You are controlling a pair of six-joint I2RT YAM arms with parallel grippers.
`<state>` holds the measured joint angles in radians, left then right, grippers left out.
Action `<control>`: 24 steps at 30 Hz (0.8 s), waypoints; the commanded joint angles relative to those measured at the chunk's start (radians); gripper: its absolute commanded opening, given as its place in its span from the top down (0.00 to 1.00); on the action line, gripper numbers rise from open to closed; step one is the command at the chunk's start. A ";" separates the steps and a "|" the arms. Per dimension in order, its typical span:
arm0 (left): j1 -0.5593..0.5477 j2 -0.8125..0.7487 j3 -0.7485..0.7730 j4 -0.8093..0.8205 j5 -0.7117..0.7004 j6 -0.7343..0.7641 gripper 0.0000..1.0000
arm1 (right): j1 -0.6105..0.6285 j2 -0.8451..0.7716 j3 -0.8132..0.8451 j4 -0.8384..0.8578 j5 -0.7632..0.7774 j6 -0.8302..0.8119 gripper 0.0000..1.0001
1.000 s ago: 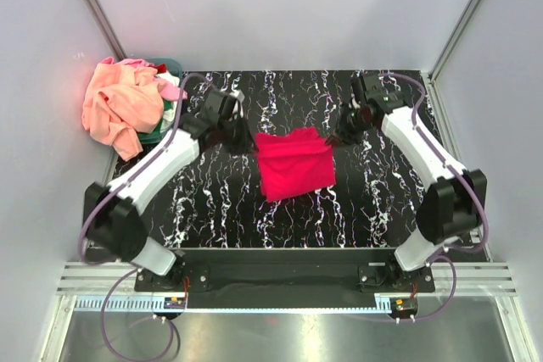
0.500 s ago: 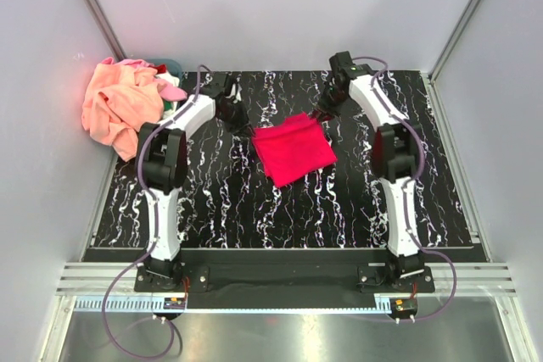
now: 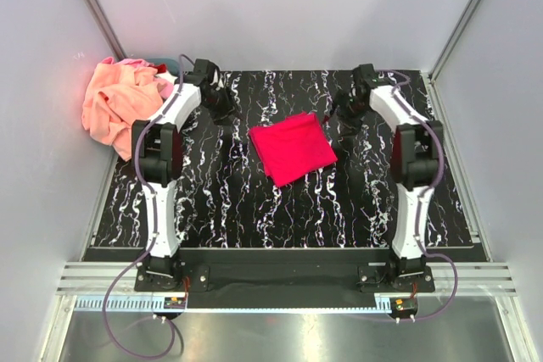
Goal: Fold and stack the t-shirts
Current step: Fold the tshirt
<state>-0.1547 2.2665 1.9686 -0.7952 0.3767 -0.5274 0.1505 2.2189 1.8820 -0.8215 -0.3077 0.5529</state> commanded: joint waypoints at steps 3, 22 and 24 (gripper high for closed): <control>-0.083 -0.226 -0.129 0.053 -0.106 0.035 0.52 | 0.017 -0.260 -0.293 0.271 -0.094 0.019 0.24; -0.252 -0.375 -0.491 0.237 -0.050 0.044 0.59 | 0.253 -0.307 -0.854 0.456 0.012 0.165 0.54; -0.253 -0.421 -0.551 0.272 -0.041 0.032 0.60 | 0.279 -0.362 -0.899 0.459 0.025 0.182 0.54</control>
<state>-0.4084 1.9678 1.4742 -0.6056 0.3176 -0.5041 0.3897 1.8709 1.0946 -0.2901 -0.4011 0.6994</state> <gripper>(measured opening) 0.405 0.461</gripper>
